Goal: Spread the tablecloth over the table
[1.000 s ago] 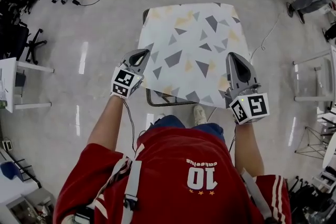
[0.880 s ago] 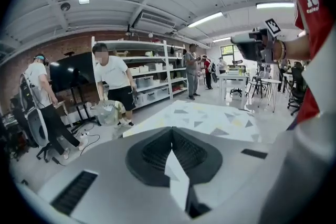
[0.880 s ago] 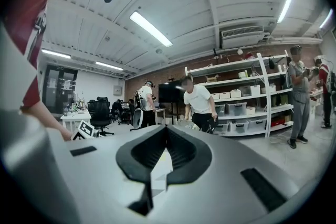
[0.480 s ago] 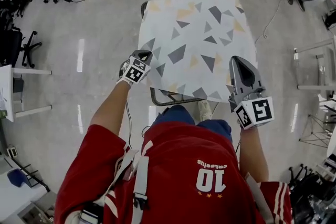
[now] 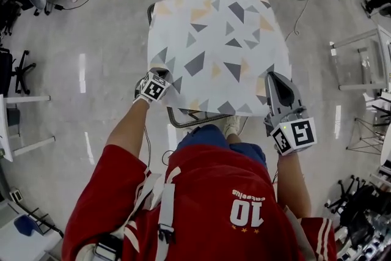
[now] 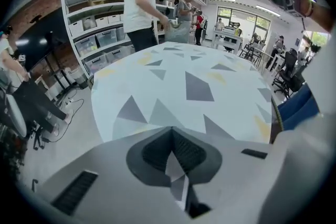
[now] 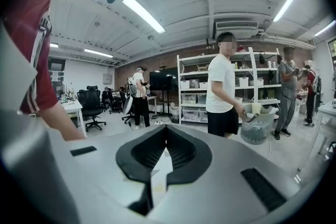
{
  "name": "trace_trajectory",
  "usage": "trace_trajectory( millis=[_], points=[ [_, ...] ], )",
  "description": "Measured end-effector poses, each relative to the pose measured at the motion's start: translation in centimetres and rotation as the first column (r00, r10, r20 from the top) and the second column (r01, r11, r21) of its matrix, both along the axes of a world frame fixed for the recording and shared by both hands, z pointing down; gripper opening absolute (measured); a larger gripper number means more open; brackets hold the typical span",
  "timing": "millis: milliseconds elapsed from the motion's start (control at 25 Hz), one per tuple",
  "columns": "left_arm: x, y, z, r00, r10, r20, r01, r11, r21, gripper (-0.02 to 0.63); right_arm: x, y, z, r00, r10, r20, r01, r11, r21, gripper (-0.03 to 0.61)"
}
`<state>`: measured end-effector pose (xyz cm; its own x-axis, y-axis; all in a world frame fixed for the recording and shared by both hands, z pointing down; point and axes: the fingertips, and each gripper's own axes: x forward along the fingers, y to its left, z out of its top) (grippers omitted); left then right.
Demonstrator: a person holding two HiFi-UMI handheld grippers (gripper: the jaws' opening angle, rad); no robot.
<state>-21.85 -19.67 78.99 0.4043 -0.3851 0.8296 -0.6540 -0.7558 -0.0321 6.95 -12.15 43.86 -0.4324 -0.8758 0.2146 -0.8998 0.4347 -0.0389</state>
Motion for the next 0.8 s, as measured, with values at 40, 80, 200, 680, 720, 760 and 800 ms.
trace_trajectory(
  millis=[40,80,200,680,720,760,800],
  points=[
    [0.0,0.0,0.3,1.000,-0.008,-0.002,0.008,1.000,-0.005,0.005,0.1,0.1,0.1,1.000,0.005,-0.004,-0.005,1.000,0.001,0.014],
    [0.0,0.0,0.5,1.000,-0.014,-0.003,0.014,1.000,-0.008,0.005,0.2,0.2,0.1,1.000,0.009,-0.005,-0.009,1.000,0.002,0.014],
    [0.2,-0.1,0.7,1.000,0.004,0.020,-0.004,1.000,-0.008,0.003,0.5,0.3,0.3,1.000,0.020,0.002,-0.020,1.000,0.000,0.014],
    [0.2,1.8,-0.3,0.996,-0.081,0.031,0.082,0.995,-0.054,0.003,2.6,1.1,-1.4,0.999,0.044,0.010,-0.044,0.999,0.007,0.014],
    [0.4,2.2,-0.5,0.995,-0.097,0.030,0.099,0.993,-0.057,0.003,2.9,1.4,-1.5,0.999,0.048,0.012,-0.048,0.999,0.005,0.014],
    [0.5,2.6,-0.6,0.993,-0.111,0.032,0.113,0.992,-0.061,0.003,3.1,1.6,-1.7,0.999,0.051,0.014,-0.051,0.999,0.003,0.014],
    [0.6,2.9,-0.6,0.992,-0.123,0.036,0.125,0.990,-0.063,0.003,3.3,1.8,-1.8,0.998,0.053,0.017,-0.053,0.999,0.001,0.014]
  ],
)
